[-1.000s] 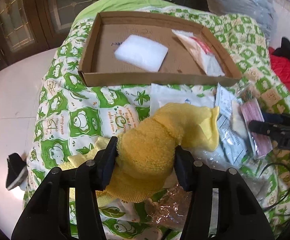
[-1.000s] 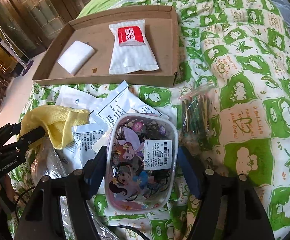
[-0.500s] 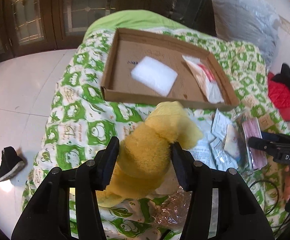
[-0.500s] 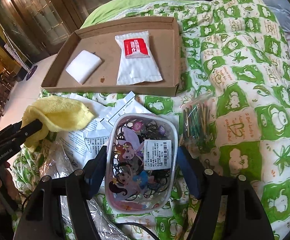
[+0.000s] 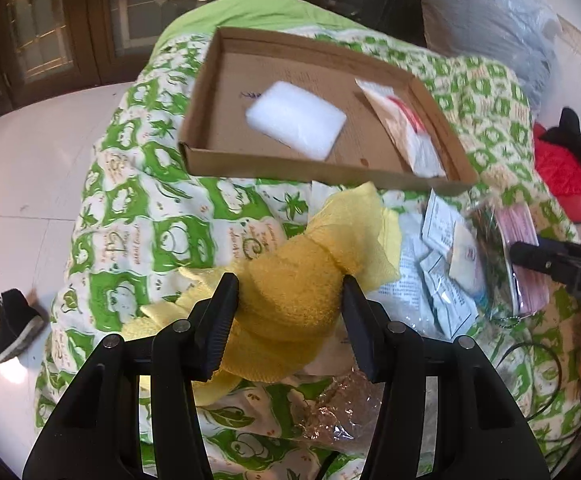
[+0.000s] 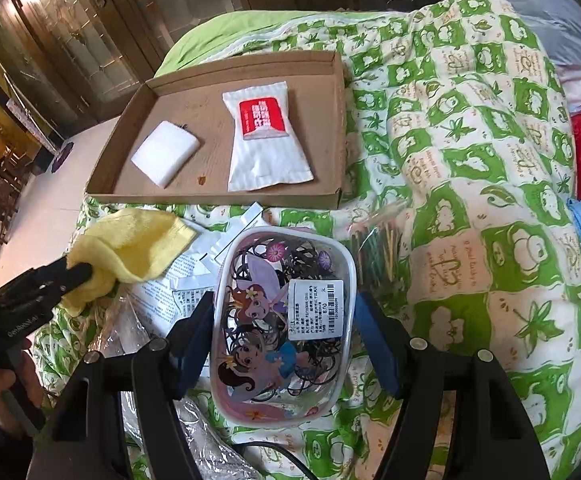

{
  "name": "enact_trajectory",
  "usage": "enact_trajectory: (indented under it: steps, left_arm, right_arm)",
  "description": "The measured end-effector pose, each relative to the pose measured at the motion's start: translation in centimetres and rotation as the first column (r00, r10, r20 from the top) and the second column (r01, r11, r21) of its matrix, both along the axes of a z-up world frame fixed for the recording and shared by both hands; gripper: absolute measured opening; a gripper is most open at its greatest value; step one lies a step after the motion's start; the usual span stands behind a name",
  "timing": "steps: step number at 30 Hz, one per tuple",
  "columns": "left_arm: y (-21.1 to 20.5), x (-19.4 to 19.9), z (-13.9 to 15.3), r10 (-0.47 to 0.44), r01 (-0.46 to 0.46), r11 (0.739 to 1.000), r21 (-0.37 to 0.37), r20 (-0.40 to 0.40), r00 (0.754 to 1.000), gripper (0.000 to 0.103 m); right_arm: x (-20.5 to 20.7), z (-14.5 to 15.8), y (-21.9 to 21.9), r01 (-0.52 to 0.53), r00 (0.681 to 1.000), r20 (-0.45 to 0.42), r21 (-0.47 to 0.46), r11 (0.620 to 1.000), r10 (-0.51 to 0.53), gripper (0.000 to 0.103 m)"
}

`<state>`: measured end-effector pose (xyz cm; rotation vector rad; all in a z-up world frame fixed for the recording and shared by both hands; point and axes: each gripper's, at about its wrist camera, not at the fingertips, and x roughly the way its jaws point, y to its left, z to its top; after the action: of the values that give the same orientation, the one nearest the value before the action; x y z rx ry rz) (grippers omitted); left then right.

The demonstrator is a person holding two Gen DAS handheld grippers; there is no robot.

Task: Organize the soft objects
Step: 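Lift the yellow cloth with left gripper while right lifts the pink pencil case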

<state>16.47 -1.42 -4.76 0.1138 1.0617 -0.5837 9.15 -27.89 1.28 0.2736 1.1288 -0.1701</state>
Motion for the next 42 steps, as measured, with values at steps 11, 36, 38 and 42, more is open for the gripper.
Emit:
enact_trajectory:
  steps: [11,36,38,42]
  left_arm:
    - [-1.2,-0.1,-1.5,-0.029,0.028,0.997,0.074,0.01,1.0,0.05]
    - [-0.5,-1.7,4.4,0.064,-0.065,0.998,0.006,0.112,0.992,0.043]
    - [-0.7,-1.9,5.0,0.065,-0.064,0.998,-0.01,0.116,0.991,0.043]
    - [-1.3,-2.4,6.1,0.059,-0.056,0.998,-0.027,0.129,0.99,0.043]
  right_arm:
    - [0.1,-0.4,0.2,-0.01,1.0,-0.009,0.011,1.0,0.01,0.069]
    - [1.9,1.6,1.3,-0.091,0.995,0.05,-0.003,0.996,0.091,0.069]
    - [2.4,2.0,1.7,-0.101,0.993,0.061,-0.023,0.995,0.102,0.069]
    - [3.2,2.3,1.9,-0.106,0.992,0.064,-0.038,0.994,0.108,0.069]
